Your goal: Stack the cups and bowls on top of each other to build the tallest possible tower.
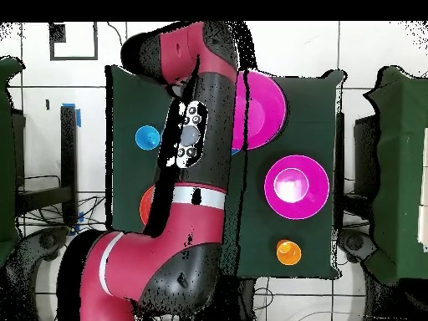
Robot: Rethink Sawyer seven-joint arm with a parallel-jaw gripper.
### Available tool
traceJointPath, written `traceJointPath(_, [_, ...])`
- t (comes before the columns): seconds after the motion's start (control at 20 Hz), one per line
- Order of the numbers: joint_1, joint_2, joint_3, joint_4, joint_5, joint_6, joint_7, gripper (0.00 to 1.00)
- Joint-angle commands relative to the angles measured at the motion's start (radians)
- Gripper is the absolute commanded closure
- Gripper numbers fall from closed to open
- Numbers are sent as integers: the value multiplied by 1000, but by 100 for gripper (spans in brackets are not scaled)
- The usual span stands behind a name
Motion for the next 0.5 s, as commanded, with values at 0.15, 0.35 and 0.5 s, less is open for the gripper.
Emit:
traceJointPath(0.15, [57, -64, 79, 114, 33, 82, -76, 100])
traceJointPath(0.35, [68, -81, 77, 136, 32, 85, -71, 100])
traceJointPath(0.5, [65, -82, 72, 126, 33, 100, -80, 100])
